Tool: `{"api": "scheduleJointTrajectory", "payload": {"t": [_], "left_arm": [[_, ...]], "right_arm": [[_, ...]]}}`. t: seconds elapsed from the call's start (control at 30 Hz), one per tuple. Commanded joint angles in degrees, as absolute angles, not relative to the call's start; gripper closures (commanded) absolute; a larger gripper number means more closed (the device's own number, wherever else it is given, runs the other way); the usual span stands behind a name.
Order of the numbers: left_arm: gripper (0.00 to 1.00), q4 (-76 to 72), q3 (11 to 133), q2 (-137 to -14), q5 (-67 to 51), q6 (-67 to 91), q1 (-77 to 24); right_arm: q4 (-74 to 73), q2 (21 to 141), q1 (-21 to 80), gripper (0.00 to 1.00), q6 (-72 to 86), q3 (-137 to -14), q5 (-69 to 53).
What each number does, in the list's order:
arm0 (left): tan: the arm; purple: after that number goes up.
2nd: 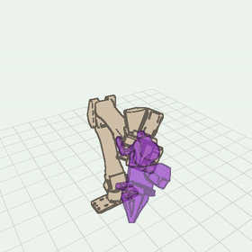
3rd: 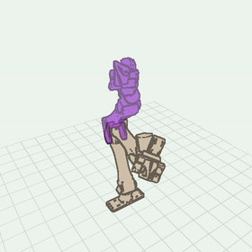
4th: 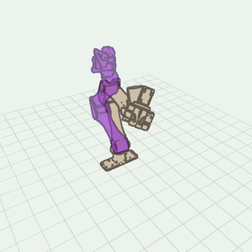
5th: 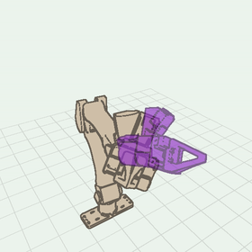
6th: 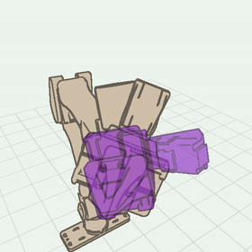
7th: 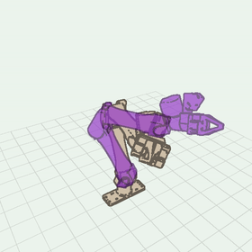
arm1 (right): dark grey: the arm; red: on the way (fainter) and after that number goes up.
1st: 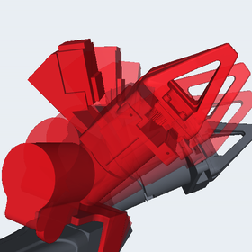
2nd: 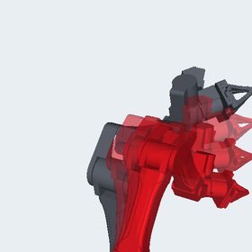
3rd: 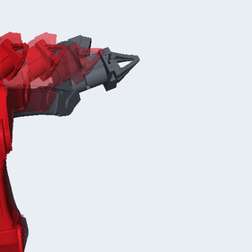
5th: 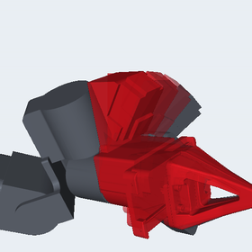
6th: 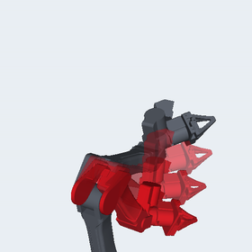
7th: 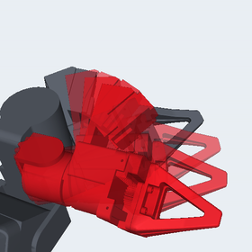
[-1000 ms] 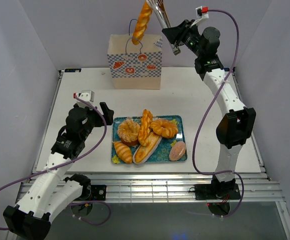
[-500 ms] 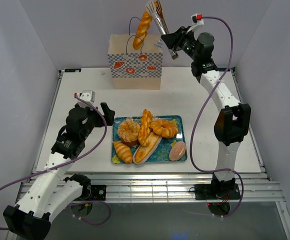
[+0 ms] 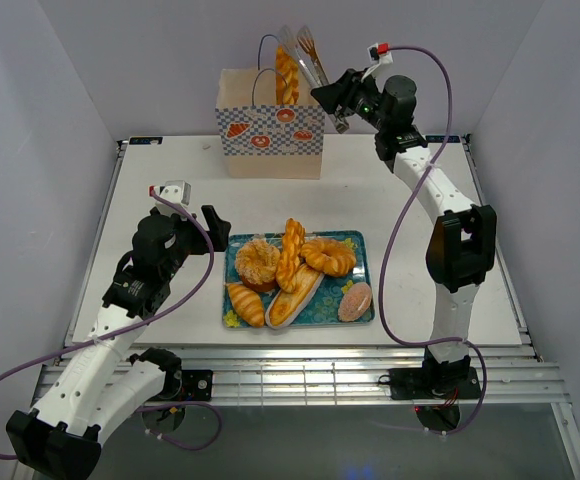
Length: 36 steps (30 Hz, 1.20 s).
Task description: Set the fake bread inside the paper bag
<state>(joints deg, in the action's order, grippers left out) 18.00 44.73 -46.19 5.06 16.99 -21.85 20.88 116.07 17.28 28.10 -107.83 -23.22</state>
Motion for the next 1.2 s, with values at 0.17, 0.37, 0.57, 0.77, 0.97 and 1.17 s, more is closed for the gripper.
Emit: {"api": "scheduleJointTrajectory", "payload": {"t": [0.17,0.37,0.57,0.77,0.97,1.17], "left_arm": [[0.02,18.1,46.76,-45.88,4.57,17.05,-22.06],[0.02,18.11,46.58,-46.14,5.1,16.96,-22.06],[0.02,18.19,46.58,-46.23,6.15,16.79,-22.06],[0.02,18.28,46.58,-46.41,7.73,16.52,-22.06],[0.02,18.28,46.41,-46.84,8.79,16.35,-22.06],[0.02,18.55,46.49,-47.46,10.28,15.91,-22.06]], "right_arm": [[24.35,113.29,17.4,0.43,27.86,-109.42,-24.43],[22.41,110.84,17.4,0.43,27.77,-109.25,-24.43],[20.84,102.32,17.14,0.43,27.86,-103.63,-23.13],[16.0,88.09,16.52,0.43,30.14,-89.06,-18.55],[13.12,69.28,16.61,0.44,32.43,-65.26,-15.39],[0.37,54.42,16.52,0.44,31.2,-51.28,-14.15]]}}
